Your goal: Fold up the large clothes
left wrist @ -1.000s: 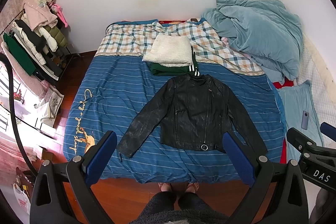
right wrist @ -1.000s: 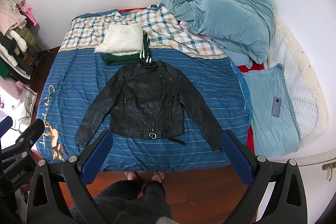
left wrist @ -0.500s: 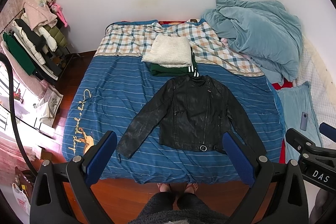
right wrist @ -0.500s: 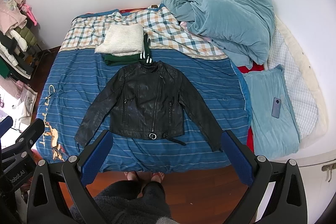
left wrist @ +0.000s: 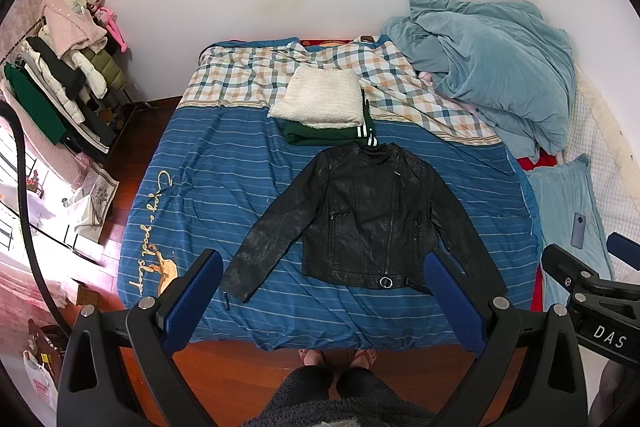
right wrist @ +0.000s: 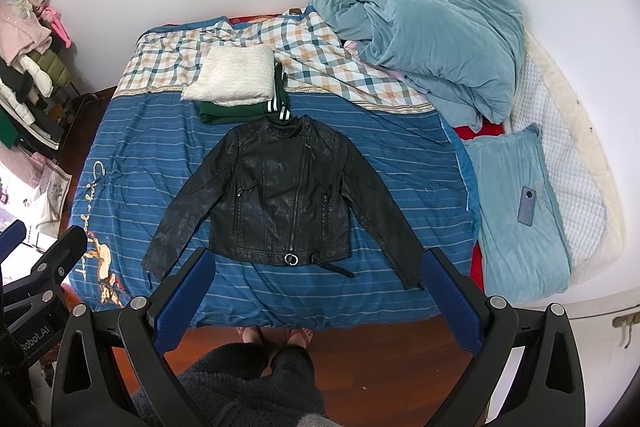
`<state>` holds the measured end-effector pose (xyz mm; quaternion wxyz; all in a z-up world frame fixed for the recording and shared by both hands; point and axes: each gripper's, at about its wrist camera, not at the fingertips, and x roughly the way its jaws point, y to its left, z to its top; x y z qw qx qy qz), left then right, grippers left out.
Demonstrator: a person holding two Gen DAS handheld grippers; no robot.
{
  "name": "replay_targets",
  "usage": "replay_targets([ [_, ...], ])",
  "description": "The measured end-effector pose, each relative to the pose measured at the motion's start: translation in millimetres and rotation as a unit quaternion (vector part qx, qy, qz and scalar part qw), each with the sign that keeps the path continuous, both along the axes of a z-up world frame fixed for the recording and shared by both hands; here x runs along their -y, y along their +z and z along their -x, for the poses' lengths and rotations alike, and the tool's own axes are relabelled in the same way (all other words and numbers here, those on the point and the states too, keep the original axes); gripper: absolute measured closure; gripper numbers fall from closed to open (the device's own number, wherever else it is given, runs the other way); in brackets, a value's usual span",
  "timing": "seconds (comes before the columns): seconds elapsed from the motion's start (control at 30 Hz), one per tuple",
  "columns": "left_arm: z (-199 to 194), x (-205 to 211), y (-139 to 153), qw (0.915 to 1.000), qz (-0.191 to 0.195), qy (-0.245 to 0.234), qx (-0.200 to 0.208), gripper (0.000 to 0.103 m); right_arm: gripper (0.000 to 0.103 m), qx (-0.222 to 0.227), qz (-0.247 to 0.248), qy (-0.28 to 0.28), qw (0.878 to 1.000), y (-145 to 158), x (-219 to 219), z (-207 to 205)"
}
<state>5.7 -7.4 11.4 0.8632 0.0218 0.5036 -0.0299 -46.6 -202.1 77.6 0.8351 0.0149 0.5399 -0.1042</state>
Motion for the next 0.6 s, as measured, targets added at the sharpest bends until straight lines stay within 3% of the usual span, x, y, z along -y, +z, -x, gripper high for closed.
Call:
replay_targets([
  [0.6, -1.7, 3.9, -0.6, 1.0, 0.002, -0.003, -0.002, 0.0, 0.0, -0.001, 0.0, 0.0, 1.0, -2.0, 3.3, -0.3],
])
